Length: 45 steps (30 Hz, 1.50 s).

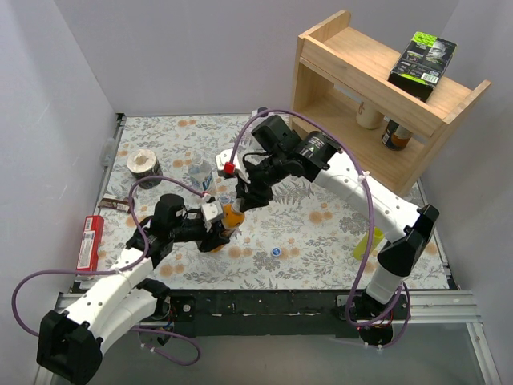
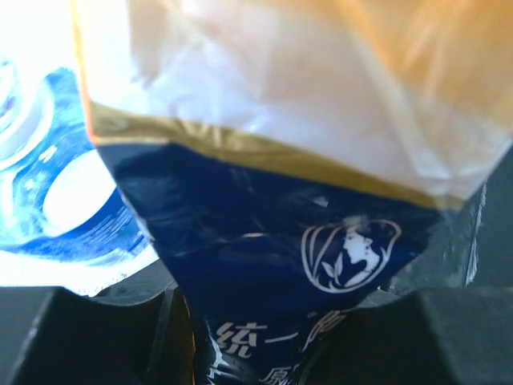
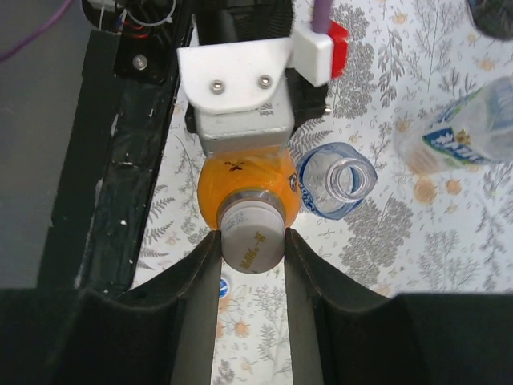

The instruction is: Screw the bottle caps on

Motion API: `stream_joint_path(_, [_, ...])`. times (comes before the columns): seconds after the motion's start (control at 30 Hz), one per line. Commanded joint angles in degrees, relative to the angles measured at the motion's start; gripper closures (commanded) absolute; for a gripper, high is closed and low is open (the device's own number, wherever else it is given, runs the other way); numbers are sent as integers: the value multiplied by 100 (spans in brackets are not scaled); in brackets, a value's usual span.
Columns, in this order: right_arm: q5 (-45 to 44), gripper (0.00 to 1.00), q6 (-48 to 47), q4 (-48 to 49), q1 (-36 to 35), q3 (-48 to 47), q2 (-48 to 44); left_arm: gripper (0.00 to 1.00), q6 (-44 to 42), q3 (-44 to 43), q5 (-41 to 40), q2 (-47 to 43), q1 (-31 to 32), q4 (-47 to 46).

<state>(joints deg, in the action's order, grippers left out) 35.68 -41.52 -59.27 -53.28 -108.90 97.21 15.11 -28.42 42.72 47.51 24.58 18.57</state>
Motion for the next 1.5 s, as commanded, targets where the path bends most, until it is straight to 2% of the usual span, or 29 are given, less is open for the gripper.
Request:
stream_joint_path(0.0, [18,99,1716,231,-25,159,176,100,905,-154,-589,-365,100,-1083])
stream_joint_path(0.1, [263,99,2243,82,54,124,333,100,1116,-181,-949,-400,161,-1092])
stream_joint_path(0.2, [631,99,3463,-102,335,36,658,100,1195,-181,-1230,-400,188,-1083])
stream_joint_path(0.3, [633,99,3510,-120,397,-69,694,100,1187,-181,-1214,-347,188,-961])
stream_joint_path(0.33, [694,90,3449,-120,432,-157,703,100,1161,-172,-1152,-330,188,-934])
stream_joint_path(0.37, [851,76,3144,-103,580,-384,694,100,1056,-181,-1082,-338,188,-873])
stream_joint_path(0.4, [1201,56,2915,-129,686,-491,694,100,985,-181,-1029,-330,188,-838])
stream_joint_path(0.43, [1361,50,2678,-155,791,-596,625,100,915,-190,-820,-321,188,-785])
stream_joint_path(0.47, [1510,45,2405,-182,984,-658,554,100,758,-198,-696,-312,188,-619])
stream_joint_path(0.5, [1782,40,1672,-217,1047,-650,467,100,504,-199,-556,-295,188,-530])
stream_joint_path(0.57, [1968,39,816,-261,1091,-458,54,100,326,-207,-248,-277,188,-372])
stream_joint_path(0.6, [2099,37,272,-191,1091,5,-139,100,169,-216,-116,-286,188,-337])
stream_joint_path(0.7, [2005,35,318,896,1030,746,-781,100,1,-225,306,-277,188,-240])
stream_joint_path(0.77, [2013,34,539,1390,977,1037,-940,100,-17,-242,456,-207,188,-222])
stream_joint_path(1.13, [2206,34,408,1655,652,1029,-668,100,71,-357,632,-154,188,-231])
stream_joint_path(1.3, [2215,39,399,1655,634,1055,-624,100,115,-357,650,-154,188,-231])
stream_joint_path(1.43, [2250,50,416,1611,617,1038,-607,100,141,-348,659,-119,188,-275])
stream_joint_path(1.47, [2259,63,590,1742,617,1081,-615,100,150,-357,659,-101,188,-301])
